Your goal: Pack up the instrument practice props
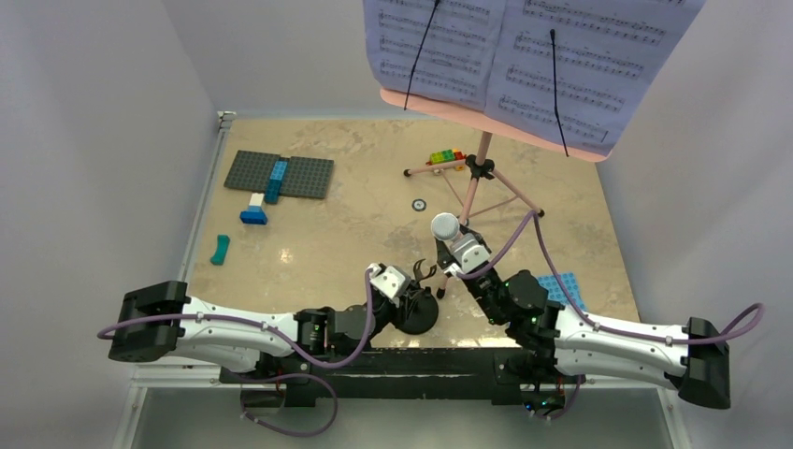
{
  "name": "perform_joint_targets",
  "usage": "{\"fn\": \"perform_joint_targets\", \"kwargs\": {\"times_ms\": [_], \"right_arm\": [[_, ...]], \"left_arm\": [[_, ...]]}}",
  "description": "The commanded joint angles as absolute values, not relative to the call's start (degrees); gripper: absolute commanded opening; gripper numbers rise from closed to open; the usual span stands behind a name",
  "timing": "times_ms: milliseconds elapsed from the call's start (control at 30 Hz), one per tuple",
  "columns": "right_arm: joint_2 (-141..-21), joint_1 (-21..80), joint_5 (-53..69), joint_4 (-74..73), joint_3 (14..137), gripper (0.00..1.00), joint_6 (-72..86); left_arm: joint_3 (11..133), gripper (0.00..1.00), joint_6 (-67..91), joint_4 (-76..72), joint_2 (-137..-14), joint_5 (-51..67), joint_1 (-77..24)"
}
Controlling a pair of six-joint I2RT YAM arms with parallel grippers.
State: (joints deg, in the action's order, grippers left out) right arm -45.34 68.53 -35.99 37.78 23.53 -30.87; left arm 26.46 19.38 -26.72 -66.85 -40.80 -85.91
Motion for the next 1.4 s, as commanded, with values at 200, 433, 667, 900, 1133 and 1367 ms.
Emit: {"fn": "perform_joint_targets", "kwargs": {"times_ms": [200, 433, 667, 900, 1133, 1367], "right_arm": [[-37.32, 68.25, -27.64, 23.49, 29.78, 0.00, -21.05], [-35.05, 68.23, -23.58, 14.44, 34.23, 0.00, -14.38], [-33.51, 68.23, -22.82, 11.74, 34.71, 0.00, -12.33], [-31.12, 68.20, -22.11, 9.52, 34.96, 0.00, -9.95], [-29.01, 68.21, -21.92, 7.58, 35.85, 0.00, -7.00], [-25.87, 68.23, -21.10, 0.42, 37.96, 0.00, -3.17]], "left_arm": [[22.83, 0.02, 24.08, -7.16, -67.40, -40.32, -87.71], [23.89, 0.37, 16.68, -14.18, -62.71, -39.15, -87.71], [26.85, 0.58, 13.72, -14.28, -62.71, -40.85, -87.71], [24.42, 0.70, 14.01, -17.36, -56.03, -41.58, -87.71], [19.53, 0.74, 11.97, -23.69, -44.80, -38.63, -87.71], [12.36, 0.69, 15.15, -23.52, -38.83, -31.77, -87.71]]}}
